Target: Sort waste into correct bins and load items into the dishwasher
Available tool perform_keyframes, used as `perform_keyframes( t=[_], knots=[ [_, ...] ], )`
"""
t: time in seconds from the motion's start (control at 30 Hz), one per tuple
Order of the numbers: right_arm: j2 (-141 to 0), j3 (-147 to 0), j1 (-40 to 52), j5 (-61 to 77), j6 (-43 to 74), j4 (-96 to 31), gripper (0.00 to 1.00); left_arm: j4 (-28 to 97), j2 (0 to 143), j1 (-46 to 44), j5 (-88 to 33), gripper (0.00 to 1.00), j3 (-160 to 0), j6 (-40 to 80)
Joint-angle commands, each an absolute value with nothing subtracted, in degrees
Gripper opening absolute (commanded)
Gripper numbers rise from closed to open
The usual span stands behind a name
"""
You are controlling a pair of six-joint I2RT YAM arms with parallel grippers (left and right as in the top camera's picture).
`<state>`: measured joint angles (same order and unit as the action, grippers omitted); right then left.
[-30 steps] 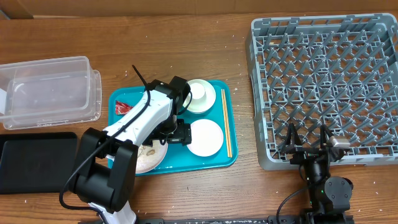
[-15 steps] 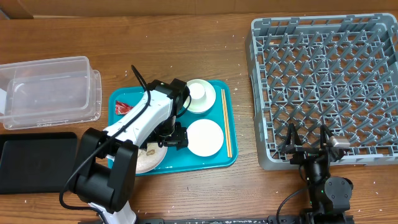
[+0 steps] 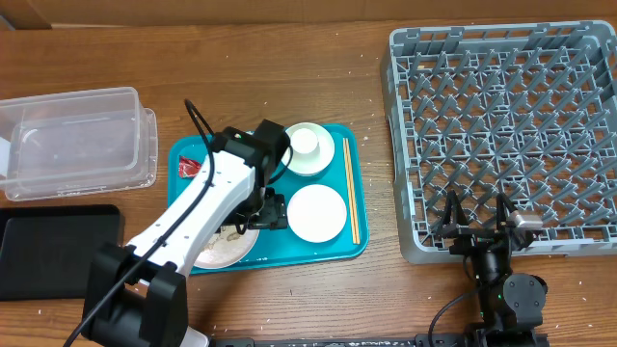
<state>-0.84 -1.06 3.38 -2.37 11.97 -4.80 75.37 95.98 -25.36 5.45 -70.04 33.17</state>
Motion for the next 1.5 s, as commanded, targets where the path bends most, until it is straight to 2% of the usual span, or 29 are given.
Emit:
perform_keyframes(
  t=[0.0,0.17,0.43,0.9,1.47],
  knots=[
    [-0.16,-0.47,3.25,-2.85,11.75,-4.62,1.0,72.77,95.11,-27.05,6.11,1.0,-65.45,34.76],
    [-0.16,-0.47,3.25,-2.85,11.75,-4.62,1.0,66.5,95.13,-27.0,5.96,1.0,-60.73,34.35],
    [-0.16,-0.47,3.25,-2.85,11.75,-4.62,1.0,57.3,95.13,-27.0,4.73,1.0,-60.47,24.91],
    [-0.16,-0.47,3.25,-2.85,11.75,-4.62,1.0,56.73,95.15,-25.63,5.23,1.0,-59.57,21.39],
    [-0.16,-0.47,3.25,-2.85,11.75,-4.62,1.0,46.0,95.15,-25.63,4.78,1.0,-54.72,21.12]
  ],
)
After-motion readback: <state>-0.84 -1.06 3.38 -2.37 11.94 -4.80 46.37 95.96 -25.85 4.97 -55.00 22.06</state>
